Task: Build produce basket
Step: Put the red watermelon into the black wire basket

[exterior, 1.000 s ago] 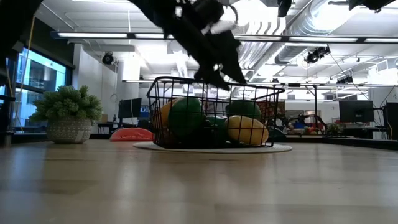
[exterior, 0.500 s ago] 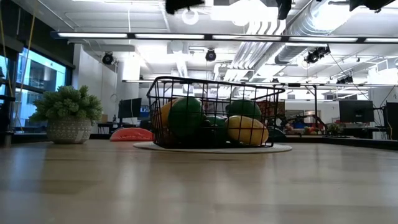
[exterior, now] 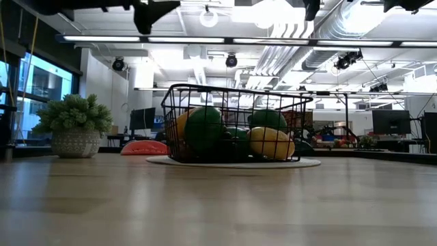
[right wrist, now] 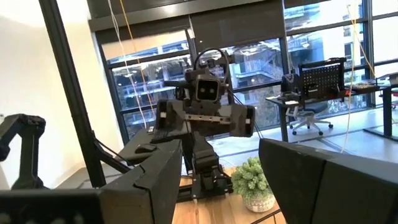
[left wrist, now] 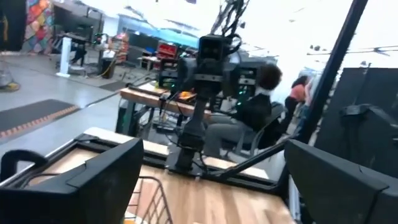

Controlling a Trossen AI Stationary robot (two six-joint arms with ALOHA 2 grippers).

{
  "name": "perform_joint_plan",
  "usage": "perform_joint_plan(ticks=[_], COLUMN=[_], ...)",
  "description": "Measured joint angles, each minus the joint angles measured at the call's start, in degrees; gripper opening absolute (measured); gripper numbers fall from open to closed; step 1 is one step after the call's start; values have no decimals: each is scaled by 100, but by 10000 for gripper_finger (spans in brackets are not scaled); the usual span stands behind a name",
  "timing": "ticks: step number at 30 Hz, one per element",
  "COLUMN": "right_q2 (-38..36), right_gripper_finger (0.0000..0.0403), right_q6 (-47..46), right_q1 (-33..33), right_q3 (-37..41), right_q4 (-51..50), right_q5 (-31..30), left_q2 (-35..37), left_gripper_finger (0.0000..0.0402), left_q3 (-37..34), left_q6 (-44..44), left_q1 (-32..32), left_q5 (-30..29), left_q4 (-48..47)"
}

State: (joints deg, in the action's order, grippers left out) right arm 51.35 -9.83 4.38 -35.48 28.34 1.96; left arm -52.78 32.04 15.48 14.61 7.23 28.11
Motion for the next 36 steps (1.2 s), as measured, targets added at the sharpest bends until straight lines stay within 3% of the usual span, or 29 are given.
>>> perform_joint_plan(ticks=[19, 36], right_q2=[0, 2], right_gripper_finger=[197, 197], right_q6=[88, 90], right_q1=[0, 0], right_q3=[0, 0], right_q4=[-50, -76], right_q5=[0, 0], left_q2=[269, 256], left_gripper_finger=[379, 379], left_q3=[-30, -30], left_q6=[188, -515], left_q1=[-4, -4], left_q5=[16, -156], left_q4=[128, 121])
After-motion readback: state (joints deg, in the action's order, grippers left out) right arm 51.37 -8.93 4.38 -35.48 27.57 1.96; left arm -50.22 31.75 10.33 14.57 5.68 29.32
